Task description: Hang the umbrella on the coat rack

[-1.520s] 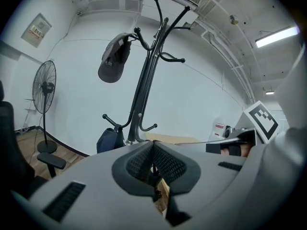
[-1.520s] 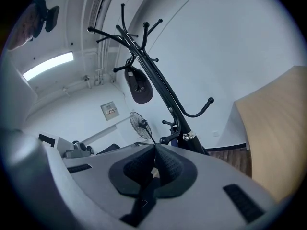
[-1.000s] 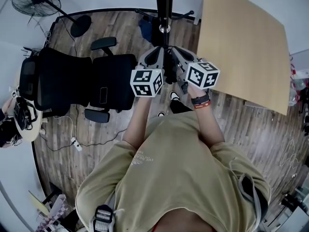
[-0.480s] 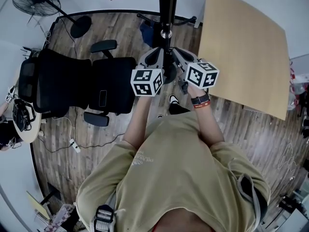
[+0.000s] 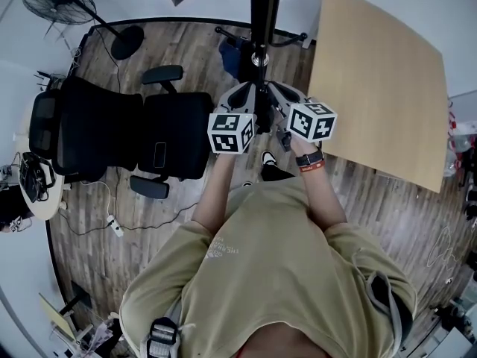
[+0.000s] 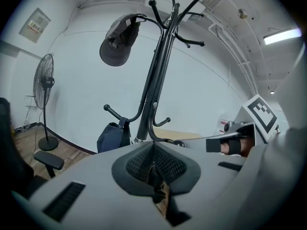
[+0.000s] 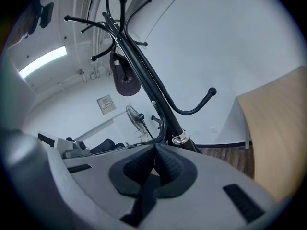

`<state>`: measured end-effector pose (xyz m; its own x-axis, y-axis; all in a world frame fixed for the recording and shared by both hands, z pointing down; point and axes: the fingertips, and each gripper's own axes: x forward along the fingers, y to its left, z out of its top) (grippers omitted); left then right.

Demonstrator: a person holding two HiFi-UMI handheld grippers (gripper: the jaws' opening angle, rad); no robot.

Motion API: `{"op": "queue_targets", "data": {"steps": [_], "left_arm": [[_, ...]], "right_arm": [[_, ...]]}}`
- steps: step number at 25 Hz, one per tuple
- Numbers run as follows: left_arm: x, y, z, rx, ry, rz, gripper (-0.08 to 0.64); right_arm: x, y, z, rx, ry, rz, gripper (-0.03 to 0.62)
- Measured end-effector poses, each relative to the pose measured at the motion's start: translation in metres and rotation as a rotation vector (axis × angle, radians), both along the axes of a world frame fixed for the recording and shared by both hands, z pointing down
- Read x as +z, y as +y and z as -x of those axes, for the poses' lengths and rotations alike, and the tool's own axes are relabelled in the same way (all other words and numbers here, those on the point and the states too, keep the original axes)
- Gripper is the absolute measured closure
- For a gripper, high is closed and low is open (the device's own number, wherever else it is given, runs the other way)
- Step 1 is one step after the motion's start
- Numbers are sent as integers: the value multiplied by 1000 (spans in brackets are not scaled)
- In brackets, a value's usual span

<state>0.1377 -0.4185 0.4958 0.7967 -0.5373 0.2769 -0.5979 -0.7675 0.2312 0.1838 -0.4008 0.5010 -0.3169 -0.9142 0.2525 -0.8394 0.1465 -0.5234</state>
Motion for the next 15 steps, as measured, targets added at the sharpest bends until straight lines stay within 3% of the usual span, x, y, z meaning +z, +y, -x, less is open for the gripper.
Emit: {"op": "queue_targets", "data": {"steps": [15], "left_arm": [[22, 9, -8, 42, -2, 38, 535]], "right_arm": [[21, 2, 15, -56, 47, 39, 575]]}}
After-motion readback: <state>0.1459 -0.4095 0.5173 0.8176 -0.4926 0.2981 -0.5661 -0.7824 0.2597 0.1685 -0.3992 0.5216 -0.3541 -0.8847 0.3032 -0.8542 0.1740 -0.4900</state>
